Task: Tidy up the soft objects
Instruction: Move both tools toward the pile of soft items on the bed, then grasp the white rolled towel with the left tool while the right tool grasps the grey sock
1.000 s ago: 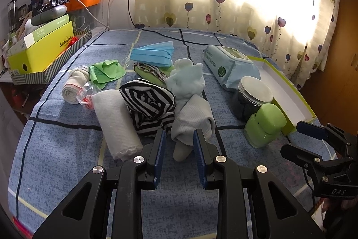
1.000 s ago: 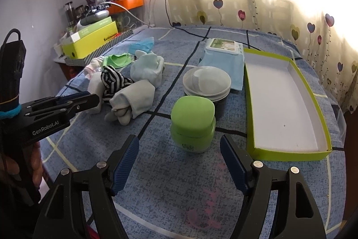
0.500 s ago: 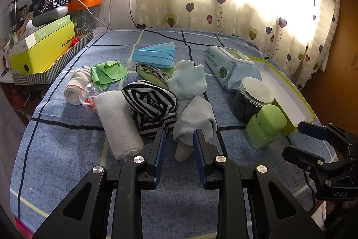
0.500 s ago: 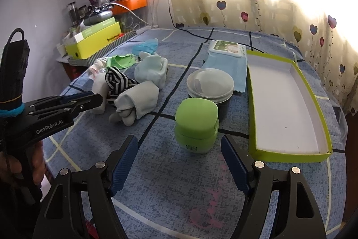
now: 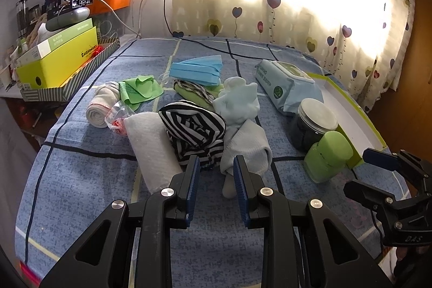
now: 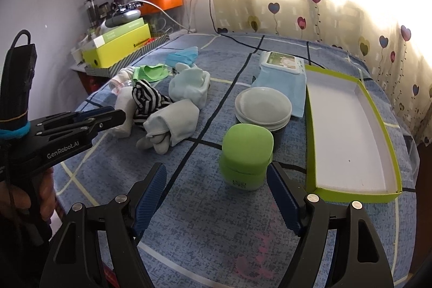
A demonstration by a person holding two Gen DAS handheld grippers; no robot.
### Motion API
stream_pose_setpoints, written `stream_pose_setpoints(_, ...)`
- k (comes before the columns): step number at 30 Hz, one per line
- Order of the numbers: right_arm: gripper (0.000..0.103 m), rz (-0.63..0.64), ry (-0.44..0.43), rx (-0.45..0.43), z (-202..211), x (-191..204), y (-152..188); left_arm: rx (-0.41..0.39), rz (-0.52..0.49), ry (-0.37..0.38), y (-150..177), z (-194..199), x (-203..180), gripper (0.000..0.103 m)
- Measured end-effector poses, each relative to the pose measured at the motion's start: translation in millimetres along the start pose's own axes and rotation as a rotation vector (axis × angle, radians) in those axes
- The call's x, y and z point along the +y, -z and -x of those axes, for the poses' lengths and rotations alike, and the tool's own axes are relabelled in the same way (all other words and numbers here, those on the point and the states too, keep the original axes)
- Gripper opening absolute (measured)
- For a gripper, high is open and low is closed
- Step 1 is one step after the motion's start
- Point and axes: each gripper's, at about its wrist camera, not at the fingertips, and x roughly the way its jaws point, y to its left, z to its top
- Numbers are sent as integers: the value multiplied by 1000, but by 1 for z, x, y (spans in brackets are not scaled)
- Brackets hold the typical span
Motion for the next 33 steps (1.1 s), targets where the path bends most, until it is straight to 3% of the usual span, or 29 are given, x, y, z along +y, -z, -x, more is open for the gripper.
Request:
stream_pose_setpoints(21, 77, 32, -10, 9, -7, 12, -5, 6, 13, 18, 3, -3, 10, 27)
stream_pose_setpoints(33, 77, 73, -47, 8, -16, 30, -18, 1, 44, -11, 2, 0, 23, 27)
